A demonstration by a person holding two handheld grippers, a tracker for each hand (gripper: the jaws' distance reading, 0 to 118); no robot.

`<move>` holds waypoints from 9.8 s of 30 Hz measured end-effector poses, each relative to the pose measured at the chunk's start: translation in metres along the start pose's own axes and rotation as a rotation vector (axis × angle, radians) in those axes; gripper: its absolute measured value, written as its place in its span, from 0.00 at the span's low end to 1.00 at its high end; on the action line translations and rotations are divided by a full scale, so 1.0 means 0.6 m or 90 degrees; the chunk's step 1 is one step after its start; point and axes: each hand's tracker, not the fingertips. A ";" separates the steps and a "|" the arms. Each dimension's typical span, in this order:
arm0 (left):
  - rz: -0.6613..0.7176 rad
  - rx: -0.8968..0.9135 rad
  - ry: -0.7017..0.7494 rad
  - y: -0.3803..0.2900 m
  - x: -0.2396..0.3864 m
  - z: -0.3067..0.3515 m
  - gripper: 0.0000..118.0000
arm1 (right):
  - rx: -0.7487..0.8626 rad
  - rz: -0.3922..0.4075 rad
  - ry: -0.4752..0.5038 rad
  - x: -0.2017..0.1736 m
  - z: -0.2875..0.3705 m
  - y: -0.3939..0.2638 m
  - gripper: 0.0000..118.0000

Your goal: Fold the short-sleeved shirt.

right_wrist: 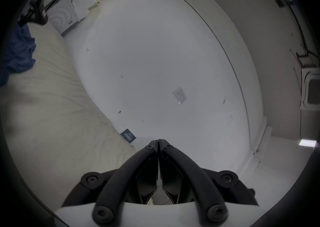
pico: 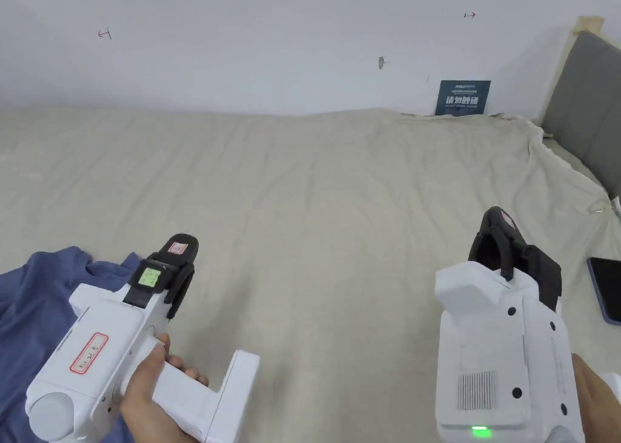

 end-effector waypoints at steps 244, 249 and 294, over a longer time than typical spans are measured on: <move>-0.858 -0.052 0.159 -0.089 0.175 -0.045 0.76 | -0.145 -0.514 0.163 0.153 -0.026 -0.090 0.00; -0.871 -0.019 0.161 -0.077 0.155 -0.025 0.20 | -0.137 -0.519 0.163 0.148 -0.025 -0.086 0.00; -0.571 -0.548 0.566 -0.125 -0.190 -0.061 0.58 | -0.202 -0.500 0.225 0.079 -0.050 -0.112 0.00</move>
